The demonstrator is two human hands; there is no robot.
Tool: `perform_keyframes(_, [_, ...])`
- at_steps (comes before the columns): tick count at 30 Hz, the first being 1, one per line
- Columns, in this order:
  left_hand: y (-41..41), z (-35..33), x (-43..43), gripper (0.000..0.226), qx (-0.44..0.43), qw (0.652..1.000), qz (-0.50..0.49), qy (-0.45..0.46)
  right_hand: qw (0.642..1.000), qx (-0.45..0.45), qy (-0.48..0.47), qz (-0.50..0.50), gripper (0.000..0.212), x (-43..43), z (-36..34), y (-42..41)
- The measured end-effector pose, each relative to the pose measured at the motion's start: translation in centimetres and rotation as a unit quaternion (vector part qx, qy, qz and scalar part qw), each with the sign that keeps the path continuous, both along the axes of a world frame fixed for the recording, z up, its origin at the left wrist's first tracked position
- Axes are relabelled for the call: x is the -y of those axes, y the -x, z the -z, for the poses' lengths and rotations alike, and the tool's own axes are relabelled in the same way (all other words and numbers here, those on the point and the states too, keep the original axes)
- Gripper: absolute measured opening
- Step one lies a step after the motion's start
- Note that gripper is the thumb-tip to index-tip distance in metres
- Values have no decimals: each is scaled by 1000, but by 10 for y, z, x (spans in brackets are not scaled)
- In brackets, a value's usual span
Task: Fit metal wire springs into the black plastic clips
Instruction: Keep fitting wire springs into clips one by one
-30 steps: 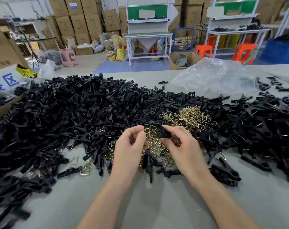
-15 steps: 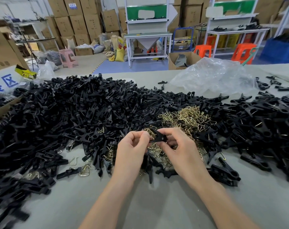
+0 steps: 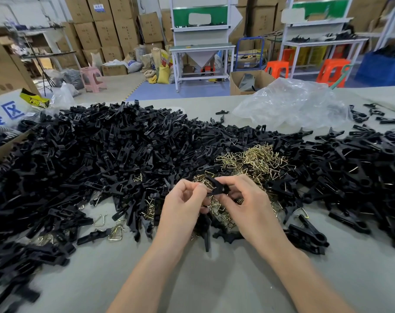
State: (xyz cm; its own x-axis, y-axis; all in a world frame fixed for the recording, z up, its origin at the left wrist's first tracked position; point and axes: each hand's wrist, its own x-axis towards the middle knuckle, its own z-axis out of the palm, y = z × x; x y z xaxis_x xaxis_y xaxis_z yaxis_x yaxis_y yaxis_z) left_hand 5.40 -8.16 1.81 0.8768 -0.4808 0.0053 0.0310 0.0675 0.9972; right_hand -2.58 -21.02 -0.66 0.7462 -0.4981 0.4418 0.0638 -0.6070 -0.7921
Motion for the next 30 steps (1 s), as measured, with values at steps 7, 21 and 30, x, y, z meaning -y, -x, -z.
perform_keyframes(7, [4,-3,-3,20,18,999,-25,25,1000,1,3,-1,38,-2,-2,1])
perform_keyframes(21, [2,-7,-4,26,-84,991,92,56,1000,2,-9,-14,41,-4,-6,2])
perform_keyframes(30, [-7,-16,-14,49,-260,932,218,127,968,31,-211,-129,27,-4,-19,5])
